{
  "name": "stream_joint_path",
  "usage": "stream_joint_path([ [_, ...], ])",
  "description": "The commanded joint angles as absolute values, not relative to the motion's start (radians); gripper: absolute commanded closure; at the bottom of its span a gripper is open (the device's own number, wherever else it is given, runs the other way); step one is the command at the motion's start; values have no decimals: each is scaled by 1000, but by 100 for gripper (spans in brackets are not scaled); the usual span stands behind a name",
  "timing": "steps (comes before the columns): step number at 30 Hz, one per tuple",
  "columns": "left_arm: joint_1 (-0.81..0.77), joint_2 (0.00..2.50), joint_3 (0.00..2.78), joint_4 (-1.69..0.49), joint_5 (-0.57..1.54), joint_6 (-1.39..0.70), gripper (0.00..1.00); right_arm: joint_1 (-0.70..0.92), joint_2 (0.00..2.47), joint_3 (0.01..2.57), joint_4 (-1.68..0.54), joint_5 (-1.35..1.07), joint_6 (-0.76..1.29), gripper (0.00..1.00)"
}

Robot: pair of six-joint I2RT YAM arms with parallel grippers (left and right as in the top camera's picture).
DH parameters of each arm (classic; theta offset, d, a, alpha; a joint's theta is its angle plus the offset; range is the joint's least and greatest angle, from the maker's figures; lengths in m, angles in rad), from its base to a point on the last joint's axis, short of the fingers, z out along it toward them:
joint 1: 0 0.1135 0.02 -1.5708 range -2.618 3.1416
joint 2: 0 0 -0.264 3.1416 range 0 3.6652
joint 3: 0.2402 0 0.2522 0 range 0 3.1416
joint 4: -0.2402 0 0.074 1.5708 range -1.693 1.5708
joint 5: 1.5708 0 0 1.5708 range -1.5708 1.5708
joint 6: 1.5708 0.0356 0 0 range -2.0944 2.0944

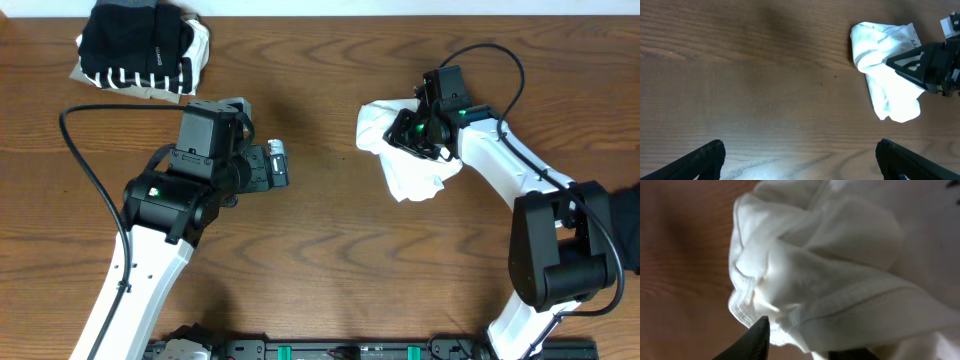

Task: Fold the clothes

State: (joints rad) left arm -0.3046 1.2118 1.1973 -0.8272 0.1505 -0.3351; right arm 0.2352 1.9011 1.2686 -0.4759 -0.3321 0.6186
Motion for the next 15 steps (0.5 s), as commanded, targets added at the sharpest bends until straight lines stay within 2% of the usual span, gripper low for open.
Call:
stream_joint_path([
  [1,-304,1206,1196,-830,149,-318,2,241,1909,1288,-457,-321,629,67],
  [4,-304,1206,1196,-830,148,-318,2,241,1909,1288,-441,-321,629,73],
  [7,-304,1206,1196,-830,149,-318,2,241,1909,1288,-428,-321,645,88],
  [10,-304,1206,1196,-830,148,-318,2,241,1909,1288,-402,-325,658,97],
  [15,-304,1206,1196,-833,144,-310,2,233,1909,1304,-377,-390,685,99],
])
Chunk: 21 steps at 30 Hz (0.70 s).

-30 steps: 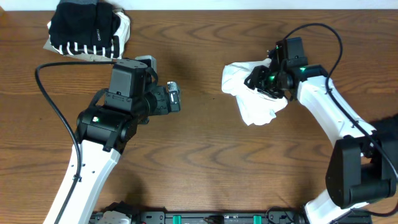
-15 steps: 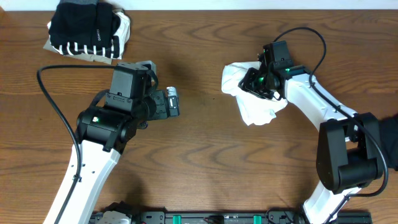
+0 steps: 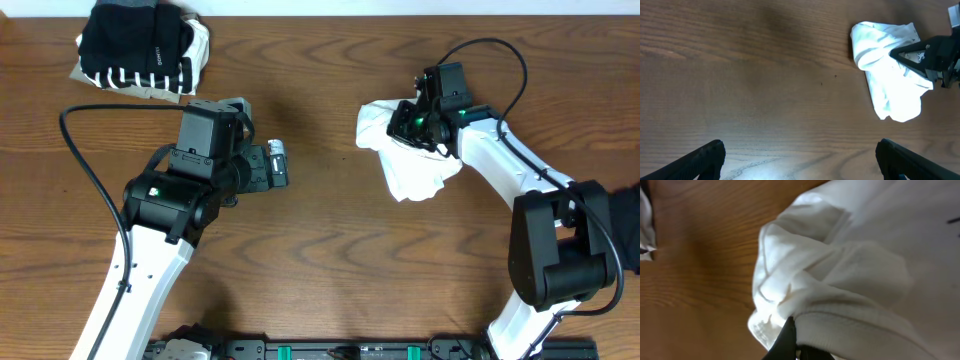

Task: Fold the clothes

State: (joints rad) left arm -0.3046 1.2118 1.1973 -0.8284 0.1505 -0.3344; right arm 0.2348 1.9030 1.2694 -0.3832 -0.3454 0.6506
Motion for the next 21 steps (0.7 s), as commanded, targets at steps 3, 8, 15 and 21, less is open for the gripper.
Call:
stream_joint_path([
  [3,-304,1208,1196,-833,144,-310,2,216,1908,1324,-377,-409,703,99],
  [8,-304,1208,1196,-838,144,-310,2,181,1906,1349,-377,-408,711,99],
  [15,-304,1208,1196,-838,138,-310,2,134,1906,1349,-333,-408,710,99],
  [21,-304,1208,1196,-841,138,-307,2,126,1906,1349,-327,-327,710,99],
])
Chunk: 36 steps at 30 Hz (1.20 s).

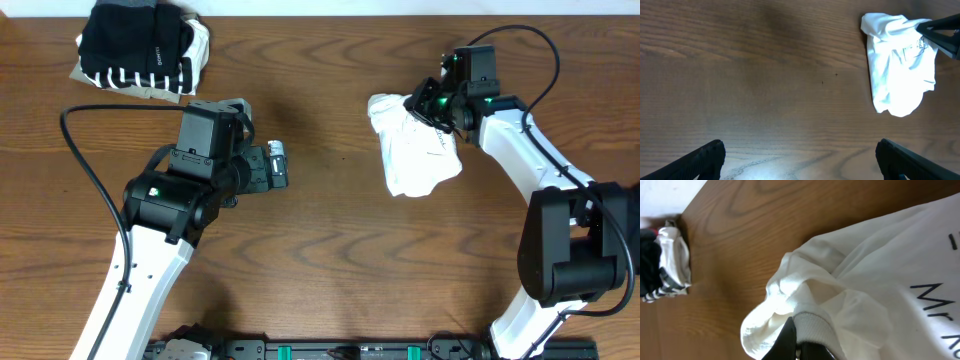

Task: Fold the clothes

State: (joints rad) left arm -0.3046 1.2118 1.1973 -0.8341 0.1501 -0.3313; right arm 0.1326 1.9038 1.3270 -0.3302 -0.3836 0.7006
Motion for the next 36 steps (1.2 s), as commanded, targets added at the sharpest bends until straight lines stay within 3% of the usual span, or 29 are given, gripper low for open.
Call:
stream_joint_path([
  [1,-304,1208,1196,-842,138,-307,2,126,1906,1349,-329,-311,709,99],
  [7,-304,1208,1196,-859,107,-307,2,126,1903,1349,-356,-216,679,99],
  [20,-304,1208,1196,-863,92,-307,2,105,1799,1349,-525,254,558,98],
  [22,-304,1208,1196,-863,92,-307,2,89,1791,1349,-560,308,556,92],
  [24,-304,1208,1196,-863,93,-307,2,71,1790,1349,-597,334,556,80],
  [27,-304,1208,1196,-863,93,-307,2,45,1789,1350,-643,332,556,71],
  [29,-304,1208,1196,-863,93,-307,2,38,1781,1353,-667,333,555,59],
  [31,-304,1208,1196,-863,93,-307,2,39,1766,1367,-683,321,520,57],
  [33,-304,1208,1196,-863,93,-307,2,48,1747,1390,-673,245,400,56],
  [36,-304,1208,1196,-860,93,-307,2,79,1727,1443,-655,74,109,43],
])
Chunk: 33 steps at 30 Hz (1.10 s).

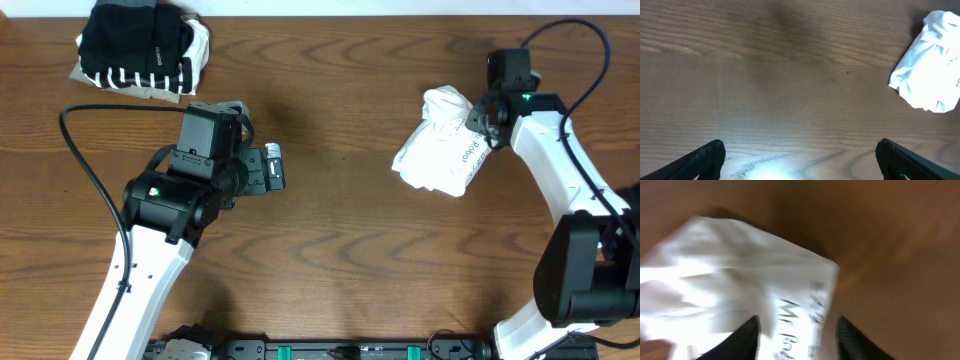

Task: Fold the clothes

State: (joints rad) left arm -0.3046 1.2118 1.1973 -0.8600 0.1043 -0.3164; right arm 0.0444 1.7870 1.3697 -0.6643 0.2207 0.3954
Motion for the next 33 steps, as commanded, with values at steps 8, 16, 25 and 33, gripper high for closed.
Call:
stream_joint_path([
  [8,-304,1209,1196,-856,93,-307,2,270,1739,1504,-710,313,-163,36],
  [16,-304,1209,1196,-872,93,-307,2,443,1881,1543,-678,665,-200,36],
  [25,-304,1209,1195,-888,93,-307,2,484,2137,1773,-848,804,-116,34],
  [33,-304,1222,1195,-889,93,-307,2,484,2198,1799,-902,797,-58,34],
])
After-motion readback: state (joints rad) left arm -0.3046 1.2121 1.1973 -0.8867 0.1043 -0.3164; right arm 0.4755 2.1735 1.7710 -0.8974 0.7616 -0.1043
